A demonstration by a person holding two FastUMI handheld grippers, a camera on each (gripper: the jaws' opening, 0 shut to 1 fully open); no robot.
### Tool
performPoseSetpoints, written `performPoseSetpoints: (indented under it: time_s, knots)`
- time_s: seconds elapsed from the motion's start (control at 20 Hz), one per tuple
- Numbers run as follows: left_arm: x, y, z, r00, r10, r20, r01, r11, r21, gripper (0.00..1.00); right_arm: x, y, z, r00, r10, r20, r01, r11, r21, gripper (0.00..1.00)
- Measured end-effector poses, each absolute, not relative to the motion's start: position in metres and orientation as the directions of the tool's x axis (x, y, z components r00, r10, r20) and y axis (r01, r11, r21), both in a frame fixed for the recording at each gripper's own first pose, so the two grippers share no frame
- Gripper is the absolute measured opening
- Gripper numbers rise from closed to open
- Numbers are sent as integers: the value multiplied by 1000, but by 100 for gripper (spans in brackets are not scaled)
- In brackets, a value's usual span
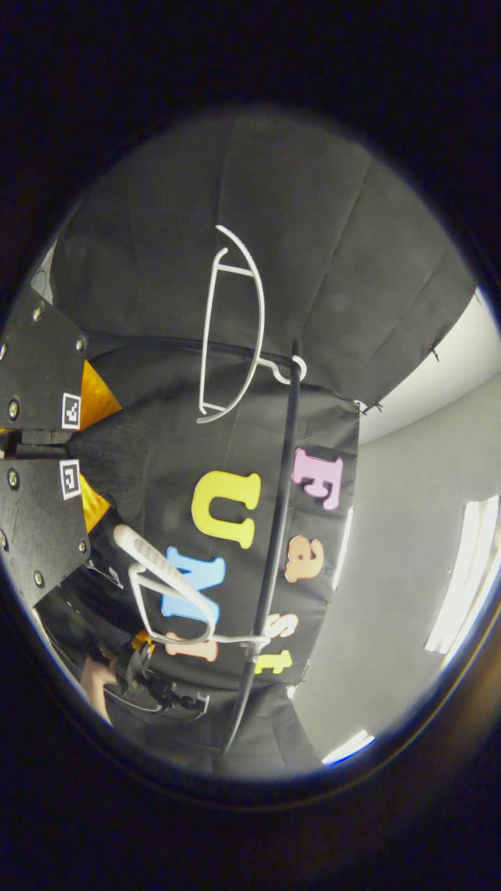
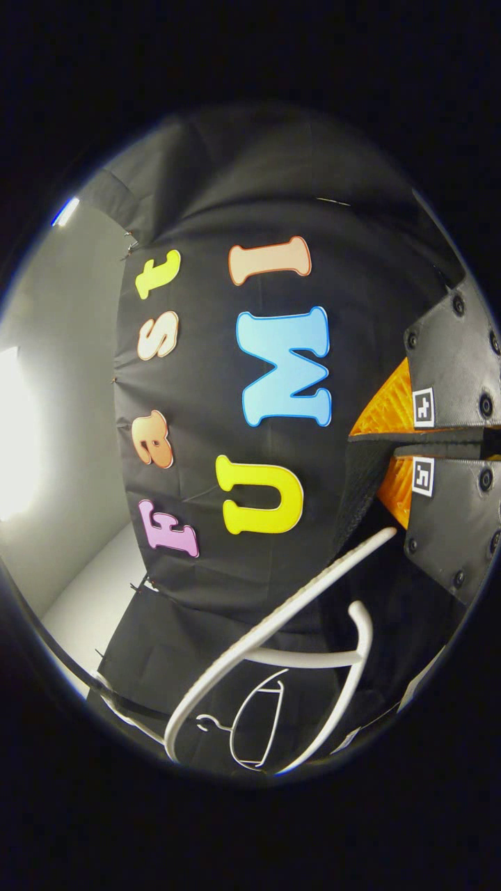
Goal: Grasp the clothes on the hanger with both hands and then place them into the laundry hamper below.
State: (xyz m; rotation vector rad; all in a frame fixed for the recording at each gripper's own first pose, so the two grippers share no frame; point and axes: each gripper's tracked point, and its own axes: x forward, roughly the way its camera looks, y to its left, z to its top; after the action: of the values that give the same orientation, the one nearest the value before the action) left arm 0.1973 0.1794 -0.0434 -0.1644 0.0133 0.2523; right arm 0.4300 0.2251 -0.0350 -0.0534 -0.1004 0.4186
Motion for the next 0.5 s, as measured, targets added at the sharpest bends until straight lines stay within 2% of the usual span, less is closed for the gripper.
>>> performPoseSetpoints:
  time_s: [0.2, 0.5]
  knots:
    - [193, 169, -89, 957, 266, -117, -278, 956, -99, 1, 422, 214, -61, 915, 400, 52, -397, 915, -66, 2]
    - [174, 125, -142, 938, 274, -210, -294, 953, -70, 1, 382, 191, -116, 880, 471, -57, -474, 878, -64, 1]
